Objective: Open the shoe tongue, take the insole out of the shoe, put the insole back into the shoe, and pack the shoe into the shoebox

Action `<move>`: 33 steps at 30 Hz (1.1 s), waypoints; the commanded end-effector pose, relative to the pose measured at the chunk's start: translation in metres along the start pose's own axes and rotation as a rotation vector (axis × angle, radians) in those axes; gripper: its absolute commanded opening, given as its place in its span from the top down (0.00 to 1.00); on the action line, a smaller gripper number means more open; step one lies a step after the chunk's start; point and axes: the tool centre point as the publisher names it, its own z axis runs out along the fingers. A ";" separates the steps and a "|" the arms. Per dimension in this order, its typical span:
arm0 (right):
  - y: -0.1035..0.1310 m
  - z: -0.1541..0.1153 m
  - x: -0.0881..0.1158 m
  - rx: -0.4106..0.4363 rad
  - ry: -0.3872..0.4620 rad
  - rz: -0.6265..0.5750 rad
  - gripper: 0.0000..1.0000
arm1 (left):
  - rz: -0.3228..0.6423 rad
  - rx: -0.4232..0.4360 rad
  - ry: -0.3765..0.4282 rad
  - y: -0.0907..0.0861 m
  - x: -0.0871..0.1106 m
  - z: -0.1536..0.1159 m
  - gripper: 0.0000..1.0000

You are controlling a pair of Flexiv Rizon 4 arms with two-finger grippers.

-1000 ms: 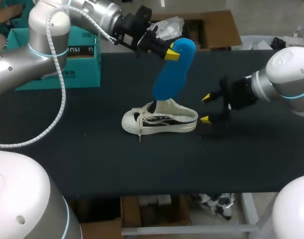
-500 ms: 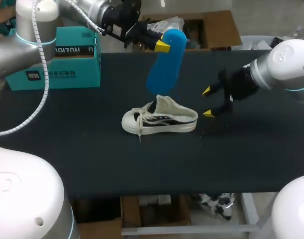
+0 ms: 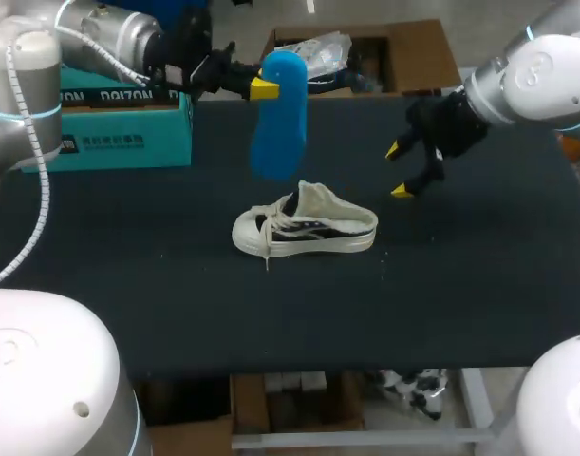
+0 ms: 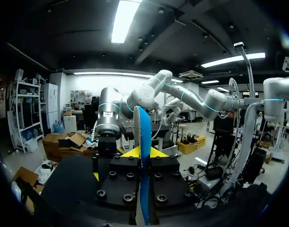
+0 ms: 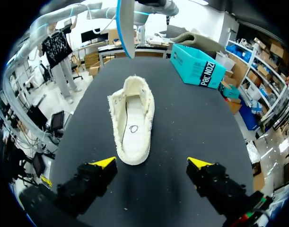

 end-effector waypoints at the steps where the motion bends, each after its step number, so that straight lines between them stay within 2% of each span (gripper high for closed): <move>1: 0.014 0.006 -0.014 0.095 0.065 -0.002 0.00 | 0.000 0.128 -0.336 0.007 0.028 -0.023 1.00; 6: 0.023 0.013 -0.019 0.158 0.086 -0.009 0.00 | 0.006 0.183 -0.464 0.004 0.038 -0.039 1.00; 7: 0.025 0.015 -0.019 0.163 0.089 -0.016 0.00 | 0.015 0.186 -0.517 0.003 0.040 -0.041 1.00; 9: 0.027 0.018 -0.019 0.185 0.093 -0.020 0.00 | 0.020 0.183 -0.550 0.002 0.042 -0.043 1.00; 11: 0.032 0.023 -0.018 0.206 0.094 -0.024 0.00 | 0.031 0.184 -0.625 0.002 0.046 -0.049 1.00; 18: 0.048 0.041 -0.012 0.304 0.083 -0.018 0.00 | 0.014 0.218 -0.758 0.007 0.059 -0.078 1.00; 24: 0.064 0.056 -0.004 0.375 0.055 -0.018 0.00 | -0.008 0.219 -0.860 0.015 0.071 -0.101 1.00; 33: 0.077 0.088 0.000 0.495 0.062 0.014 0.00 | -0.061 0.229 -0.917 0.028 0.085 -0.129 1.00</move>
